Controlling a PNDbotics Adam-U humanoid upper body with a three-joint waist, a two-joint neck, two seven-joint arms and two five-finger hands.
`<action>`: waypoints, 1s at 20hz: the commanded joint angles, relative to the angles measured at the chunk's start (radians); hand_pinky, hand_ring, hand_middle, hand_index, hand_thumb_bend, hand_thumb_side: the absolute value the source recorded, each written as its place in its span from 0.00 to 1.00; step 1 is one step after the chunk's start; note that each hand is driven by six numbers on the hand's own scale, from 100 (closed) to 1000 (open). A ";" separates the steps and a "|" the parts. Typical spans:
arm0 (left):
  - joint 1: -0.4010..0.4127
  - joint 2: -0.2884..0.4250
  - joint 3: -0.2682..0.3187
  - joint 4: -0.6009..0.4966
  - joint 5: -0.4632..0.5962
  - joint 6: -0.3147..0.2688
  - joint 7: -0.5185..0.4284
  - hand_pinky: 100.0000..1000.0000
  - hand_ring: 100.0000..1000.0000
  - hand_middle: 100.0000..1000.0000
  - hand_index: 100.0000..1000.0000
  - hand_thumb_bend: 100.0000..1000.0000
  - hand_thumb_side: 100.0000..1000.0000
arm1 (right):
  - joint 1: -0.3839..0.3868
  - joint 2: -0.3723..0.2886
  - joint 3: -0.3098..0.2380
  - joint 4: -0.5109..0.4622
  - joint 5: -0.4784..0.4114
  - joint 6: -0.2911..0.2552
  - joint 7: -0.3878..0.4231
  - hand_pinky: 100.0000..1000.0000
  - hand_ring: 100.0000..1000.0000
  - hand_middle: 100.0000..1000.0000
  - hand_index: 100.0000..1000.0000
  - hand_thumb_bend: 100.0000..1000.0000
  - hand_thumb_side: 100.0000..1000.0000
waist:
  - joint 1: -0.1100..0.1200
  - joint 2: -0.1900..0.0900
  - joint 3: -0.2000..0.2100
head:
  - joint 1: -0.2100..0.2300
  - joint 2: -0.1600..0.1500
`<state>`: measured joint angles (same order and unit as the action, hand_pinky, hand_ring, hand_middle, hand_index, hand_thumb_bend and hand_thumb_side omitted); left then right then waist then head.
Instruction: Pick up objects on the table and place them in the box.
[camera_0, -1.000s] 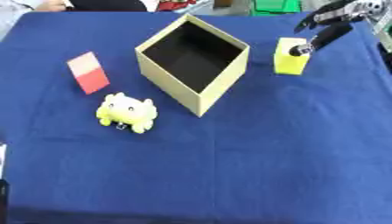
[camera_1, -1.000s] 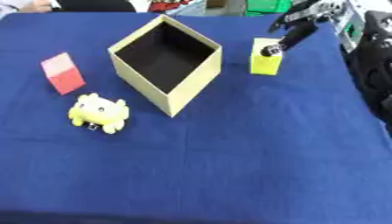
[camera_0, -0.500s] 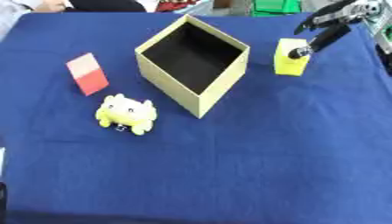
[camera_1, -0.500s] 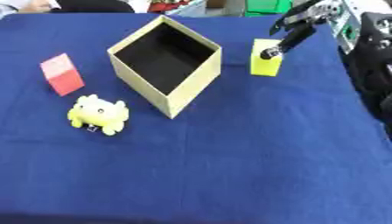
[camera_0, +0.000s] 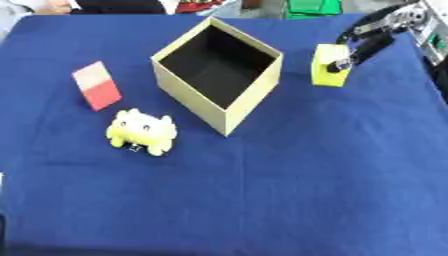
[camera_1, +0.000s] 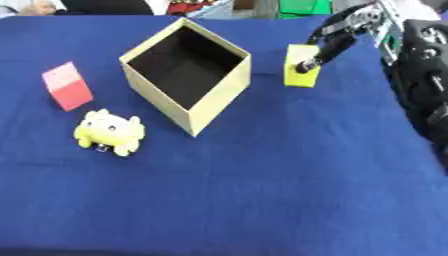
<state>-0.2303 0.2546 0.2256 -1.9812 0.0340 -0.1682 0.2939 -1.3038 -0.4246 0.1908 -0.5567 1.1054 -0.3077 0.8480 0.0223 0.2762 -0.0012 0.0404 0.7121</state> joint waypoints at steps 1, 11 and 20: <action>-0.012 0.011 0.003 -0.019 -0.003 -0.001 -0.004 0.66 0.60 0.68 0.68 0.12 0.91 | -0.033 -0.007 -0.012 0.004 0.014 -0.062 0.059 1.00 1.00 1.00 1.00 0.32 0.81 | 0.001 -0.017 0.001 | -0.003 -0.009; -0.013 0.011 0.002 -0.019 -0.001 0.000 -0.006 0.66 0.60 0.68 0.68 0.12 0.91 | -0.036 0.001 -0.020 -0.010 0.001 -0.060 0.059 0.99 0.98 0.96 0.96 0.14 0.73 | 0.002 -0.015 0.002 | -0.002 -0.012; -0.015 0.012 0.002 -0.019 -0.001 0.000 -0.009 0.66 0.60 0.68 0.68 0.11 0.90 | -0.033 -0.001 -0.009 -0.048 -0.065 -0.029 0.059 0.95 0.93 0.88 0.80 0.00 0.50 | 0.001 -0.016 0.002 | -0.001 -0.012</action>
<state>-0.2352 0.2543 0.2256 -1.9812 0.0341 -0.1682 0.2887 -1.3116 -0.4106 0.1808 -0.5798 1.0535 -0.2948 0.8610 0.0228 0.2778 -0.0003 0.0390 0.7105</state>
